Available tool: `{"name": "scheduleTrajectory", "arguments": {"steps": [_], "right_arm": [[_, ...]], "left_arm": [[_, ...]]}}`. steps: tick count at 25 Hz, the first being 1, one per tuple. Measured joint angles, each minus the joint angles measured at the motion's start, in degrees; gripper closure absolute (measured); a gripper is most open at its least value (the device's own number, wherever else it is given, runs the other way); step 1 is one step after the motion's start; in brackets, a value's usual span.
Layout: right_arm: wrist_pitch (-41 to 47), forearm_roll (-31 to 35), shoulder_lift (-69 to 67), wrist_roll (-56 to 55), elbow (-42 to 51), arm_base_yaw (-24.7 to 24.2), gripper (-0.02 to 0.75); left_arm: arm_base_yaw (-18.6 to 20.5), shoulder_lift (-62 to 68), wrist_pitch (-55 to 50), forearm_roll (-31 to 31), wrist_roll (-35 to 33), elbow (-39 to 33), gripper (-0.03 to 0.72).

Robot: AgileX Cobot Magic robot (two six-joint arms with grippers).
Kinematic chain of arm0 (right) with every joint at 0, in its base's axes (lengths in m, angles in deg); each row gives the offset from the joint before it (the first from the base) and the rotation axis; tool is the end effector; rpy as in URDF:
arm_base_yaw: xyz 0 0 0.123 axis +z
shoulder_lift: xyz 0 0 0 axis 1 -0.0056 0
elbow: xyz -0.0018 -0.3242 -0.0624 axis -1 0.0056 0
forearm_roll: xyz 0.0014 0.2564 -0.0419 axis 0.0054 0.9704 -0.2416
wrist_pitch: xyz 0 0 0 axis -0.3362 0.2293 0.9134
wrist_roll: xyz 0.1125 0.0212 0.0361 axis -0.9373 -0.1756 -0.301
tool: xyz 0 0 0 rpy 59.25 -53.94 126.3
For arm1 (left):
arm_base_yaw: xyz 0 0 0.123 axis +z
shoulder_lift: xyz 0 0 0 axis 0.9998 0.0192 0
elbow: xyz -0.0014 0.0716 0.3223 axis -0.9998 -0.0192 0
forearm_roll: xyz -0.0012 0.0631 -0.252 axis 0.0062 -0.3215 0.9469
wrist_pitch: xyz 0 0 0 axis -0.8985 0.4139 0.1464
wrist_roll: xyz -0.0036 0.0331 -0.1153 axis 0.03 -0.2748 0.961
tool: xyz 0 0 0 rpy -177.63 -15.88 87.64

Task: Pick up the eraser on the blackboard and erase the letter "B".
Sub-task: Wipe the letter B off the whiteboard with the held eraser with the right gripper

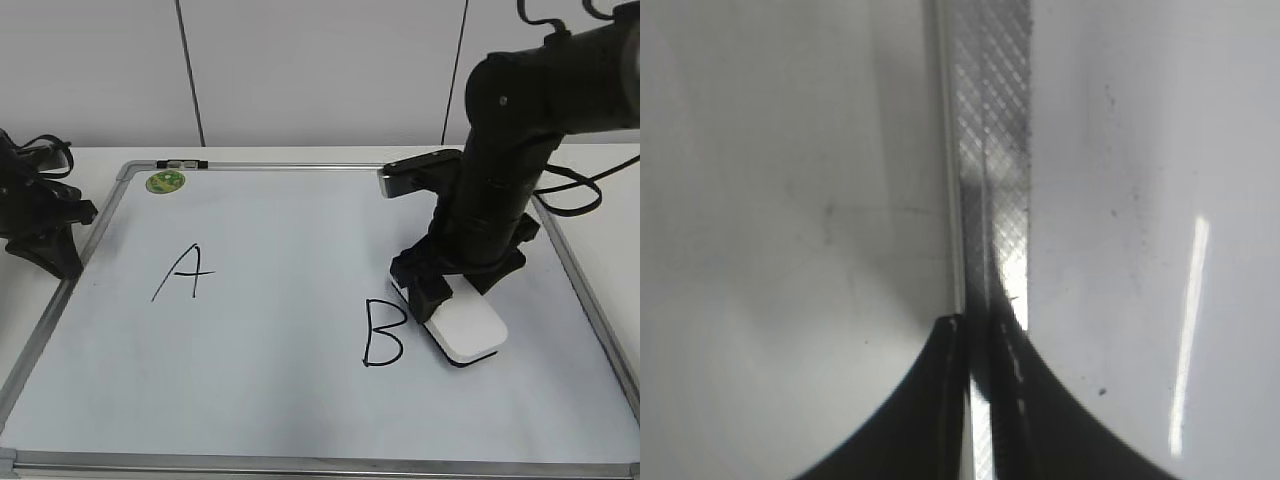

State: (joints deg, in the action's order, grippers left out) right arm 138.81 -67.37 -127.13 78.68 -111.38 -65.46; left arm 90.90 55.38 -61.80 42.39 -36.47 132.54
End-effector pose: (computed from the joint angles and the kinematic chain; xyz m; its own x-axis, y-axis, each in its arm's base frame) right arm 0.3563 0.1658 0.1898 -0.8900 -0.4451 -0.0991 -0.4503 0.8921 0.0372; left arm 0.4581 -0.0112 0.1306 -0.9986 0.0443 -0.0294 0.0497 0.9733 -0.2240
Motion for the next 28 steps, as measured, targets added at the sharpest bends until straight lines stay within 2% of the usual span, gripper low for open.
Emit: {"name": "scheduleTrajectory", "arguments": {"steps": [11,17,25,28], "right_arm": [[-0.83,-0.07,-6.8,1.42,-4.09,2.59,0.186],[1.85,-0.18,-9.11,1.46,-7.58,4.21,0.186],[1.59,1.64,-10.98,3.16,-11.09,12.7,0.186],[1.55,2.16,-11.48,3.79,-12.15,14.25,0.186]], "left_arm": [[0.11,0.0,0.04,0.08,0.0,0.0,0.676],[0.11,0.0,0.13,0.08,0.0,0.0,0.676],[0.11,0.0,0.13,0.22,0.0,0.0,0.676],[0.11,0.0,0.13,0.33,0.0,0.0,0.676]]}}
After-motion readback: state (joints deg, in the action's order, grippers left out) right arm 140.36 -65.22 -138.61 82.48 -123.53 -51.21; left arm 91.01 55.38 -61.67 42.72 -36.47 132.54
